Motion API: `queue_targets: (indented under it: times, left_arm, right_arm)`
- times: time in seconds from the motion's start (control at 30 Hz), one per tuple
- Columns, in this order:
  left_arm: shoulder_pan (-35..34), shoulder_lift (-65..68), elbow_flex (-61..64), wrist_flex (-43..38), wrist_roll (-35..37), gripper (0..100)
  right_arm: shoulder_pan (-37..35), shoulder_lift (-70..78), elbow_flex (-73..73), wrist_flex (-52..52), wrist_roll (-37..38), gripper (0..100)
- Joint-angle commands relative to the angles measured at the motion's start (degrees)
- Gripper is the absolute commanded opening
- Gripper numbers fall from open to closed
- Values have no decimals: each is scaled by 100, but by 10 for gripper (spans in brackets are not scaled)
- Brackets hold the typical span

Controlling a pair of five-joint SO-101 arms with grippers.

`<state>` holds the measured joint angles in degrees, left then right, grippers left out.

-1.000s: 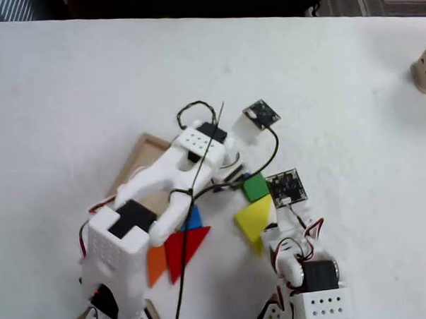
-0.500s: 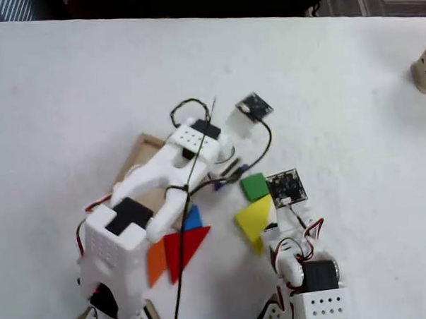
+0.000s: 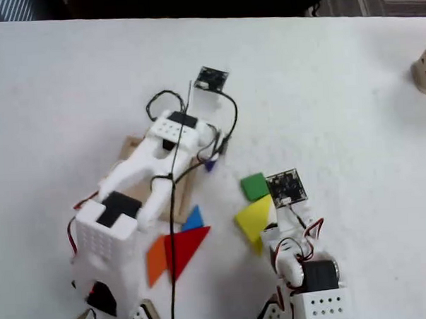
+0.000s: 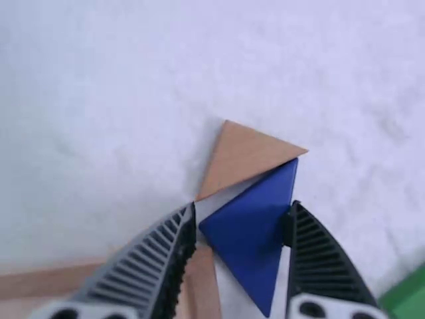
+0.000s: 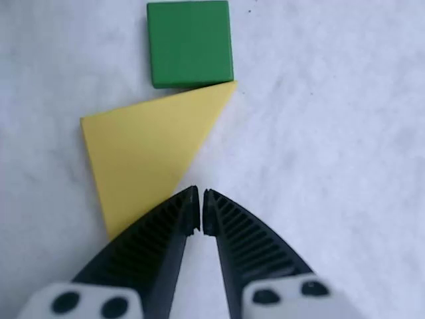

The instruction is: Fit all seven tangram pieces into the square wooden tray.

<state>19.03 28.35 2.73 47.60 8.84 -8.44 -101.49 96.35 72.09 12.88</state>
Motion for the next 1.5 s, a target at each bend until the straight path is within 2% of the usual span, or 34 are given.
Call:
queue_targets:
  times: [0.0, 0.23, 0.33, 0.4, 0.57, 0.8, 0.97, 1.1, 1.4, 1.47]
  left_arm:
    - [-75, -57, -246, -105, 79, 223]
    - [-57, -75, -281, 378, 18, 231]
    - [-84, -92, -264, 651, -501, 295]
    - [-101, -75, -273, 791, -554, 328]
    - [-66, -48, -246, 738, -396, 335]
    - [-101, -48, -237, 185, -246, 334]
    - [-110, -48, -237, 185, -308, 341]
    - [-101, -40, -229, 237, -835, 339]
    - [-66, 119, -281, 237, -853, 335]
    - [-48, 154, -290, 202, -897, 301]
  right_arm:
    - [-48, -66, 53, 22, 53, 18]
    - [-48, -66, 53, 22, 53, 18]
    - [-48, -66, 53, 22, 53, 18]
    - [-48, -66, 53, 22, 44, 18]
    - [-31, -66, 53, 22, 44, 18]
    - [-31, -66, 53, 22, 44, 18]
    - [-31, -66, 53, 22, 44, 18]
    - [-31, -66, 53, 22, 44, 18]
    - [-13, -66, 53, 22, 44, 18]
    - [-13, -66, 53, 22, 44, 18]
